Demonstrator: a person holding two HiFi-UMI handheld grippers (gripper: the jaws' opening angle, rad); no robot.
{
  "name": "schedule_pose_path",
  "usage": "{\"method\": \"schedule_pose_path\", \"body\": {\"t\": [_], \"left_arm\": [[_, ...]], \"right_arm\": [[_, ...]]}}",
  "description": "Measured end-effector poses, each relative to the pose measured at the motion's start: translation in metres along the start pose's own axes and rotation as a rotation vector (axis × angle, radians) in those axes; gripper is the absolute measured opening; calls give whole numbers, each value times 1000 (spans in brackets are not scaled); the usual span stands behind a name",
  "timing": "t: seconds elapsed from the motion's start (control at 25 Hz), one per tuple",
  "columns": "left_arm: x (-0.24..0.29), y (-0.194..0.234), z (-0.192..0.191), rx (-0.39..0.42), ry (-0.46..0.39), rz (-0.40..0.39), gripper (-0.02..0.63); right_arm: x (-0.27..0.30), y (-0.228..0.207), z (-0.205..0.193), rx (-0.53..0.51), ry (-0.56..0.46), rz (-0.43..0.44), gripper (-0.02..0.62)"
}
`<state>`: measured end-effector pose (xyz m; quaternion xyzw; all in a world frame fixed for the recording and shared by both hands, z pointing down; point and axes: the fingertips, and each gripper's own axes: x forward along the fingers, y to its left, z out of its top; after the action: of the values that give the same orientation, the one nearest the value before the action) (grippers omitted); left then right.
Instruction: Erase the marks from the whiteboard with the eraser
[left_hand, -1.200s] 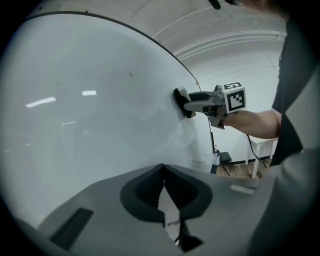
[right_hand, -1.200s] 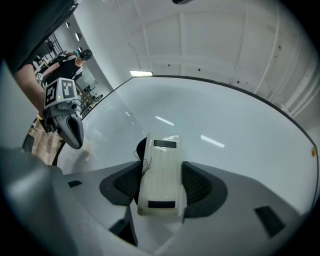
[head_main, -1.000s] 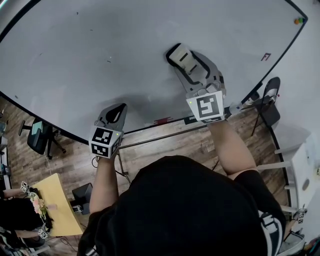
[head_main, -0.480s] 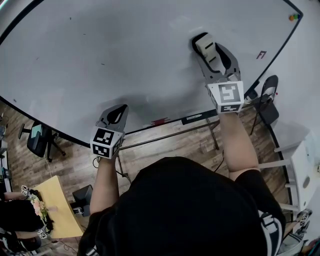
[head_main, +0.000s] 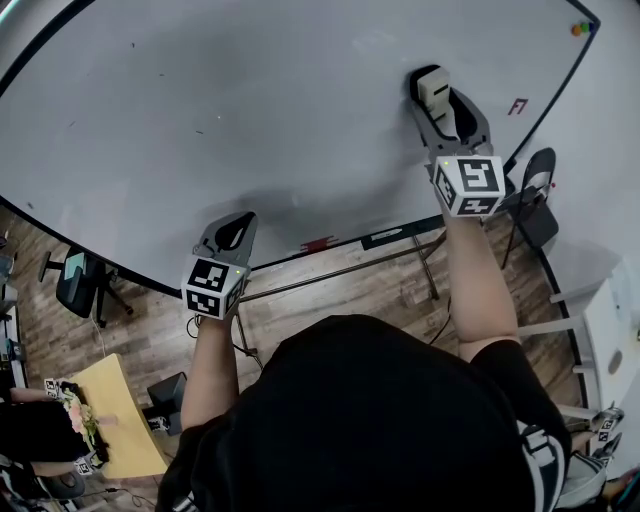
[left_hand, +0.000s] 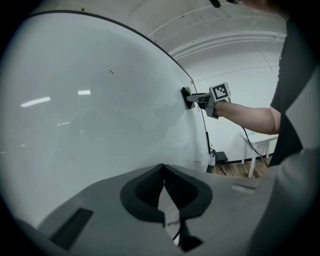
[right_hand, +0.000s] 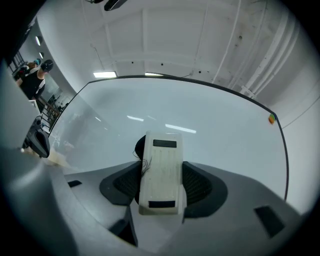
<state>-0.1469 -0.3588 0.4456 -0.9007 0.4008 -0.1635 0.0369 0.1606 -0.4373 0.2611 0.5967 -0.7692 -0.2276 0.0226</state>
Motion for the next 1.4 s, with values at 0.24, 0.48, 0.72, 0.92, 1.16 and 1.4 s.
{"method": "schedule_pose_path", "body": {"t": [0.24, 0.48, 0.72, 0.92, 1.16, 1.4], "left_arm": [[5, -2, 2, 9, 0, -1, 11], [8, -4, 0, 12, 11, 0, 11], [12, -8, 3, 3, 8, -10, 11], [17, -15, 5, 5, 7, -22, 11], [18, -25, 7, 5, 13, -20, 11], [15, -40, 9, 6, 20, -15, 11]], "right_arm": [[0, -5, -4, 6, 2, -3, 245], [1, -5, -5, 4, 1, 3, 245], [0, -5, -4, 5, 3, 16, 245], [0, -5, -4, 13, 12, 38, 247], [-7, -11, -12, 44, 25, 50, 247], [-23, -17, -16, 82, 26, 59, 247]]}}
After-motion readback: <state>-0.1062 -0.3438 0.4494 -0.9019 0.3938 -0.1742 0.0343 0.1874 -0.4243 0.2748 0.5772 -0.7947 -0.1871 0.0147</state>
